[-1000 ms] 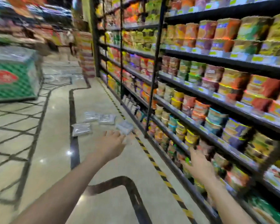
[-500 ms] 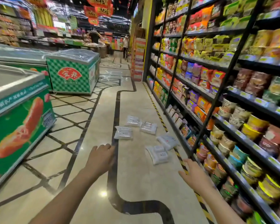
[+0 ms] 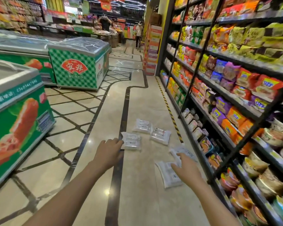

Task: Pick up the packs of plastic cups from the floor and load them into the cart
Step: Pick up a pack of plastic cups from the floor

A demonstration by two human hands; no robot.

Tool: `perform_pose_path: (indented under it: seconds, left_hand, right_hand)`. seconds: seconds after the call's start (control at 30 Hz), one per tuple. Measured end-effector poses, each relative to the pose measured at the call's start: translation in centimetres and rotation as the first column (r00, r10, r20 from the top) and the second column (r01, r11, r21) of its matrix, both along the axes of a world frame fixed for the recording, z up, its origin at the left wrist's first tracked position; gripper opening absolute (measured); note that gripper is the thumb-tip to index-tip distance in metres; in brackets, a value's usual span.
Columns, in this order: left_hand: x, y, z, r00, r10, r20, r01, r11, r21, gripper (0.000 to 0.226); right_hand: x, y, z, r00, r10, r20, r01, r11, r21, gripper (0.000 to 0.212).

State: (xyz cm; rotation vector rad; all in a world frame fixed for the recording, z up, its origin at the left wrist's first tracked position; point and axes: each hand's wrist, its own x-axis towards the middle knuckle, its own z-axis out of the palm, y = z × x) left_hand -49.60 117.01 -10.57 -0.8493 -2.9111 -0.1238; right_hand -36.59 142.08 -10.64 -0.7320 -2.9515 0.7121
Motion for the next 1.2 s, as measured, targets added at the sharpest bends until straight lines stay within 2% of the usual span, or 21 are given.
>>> perform_pose_path:
  seconds: [0.3, 0.63, 0.97, 1.2]
  left_hand:
    - [-24.8, 5.1, -4.6, 0.998, -0.013, 0.060, 0.015, 0.999, -0.040, 0.040]
    - [-50.7, 13.0, -6.7, 0.988, -0.088, 0.130, 0.098, 0.992, -0.074, 0.041]
    - [-73.7, 24.5, -11.3, 0.953, -0.199, 0.228, 0.242, 0.953, -0.181, 0.037]
    - [-86.1, 32.1, -15.5, 0.873, -0.348, 0.340, 0.426, 0.885, -0.189, 0.036]
  right_hand:
    - [-23.9, 3.9, -3.2, 0.998, 0.018, 0.059, -0.017, 1.000, -0.008, 0.052]
    - [-48.2, 11.0, -5.4, 0.986, -0.059, 0.155, 0.061, 0.998, -0.002, 0.050]
    - [-69.6, 20.1, -10.7, 0.950, -0.209, 0.234, 0.248, 0.957, -0.150, 0.052]
    - [-79.1, 23.9, -14.8, 0.892, -0.348, 0.287, 0.408, 0.894, -0.185, 0.050]
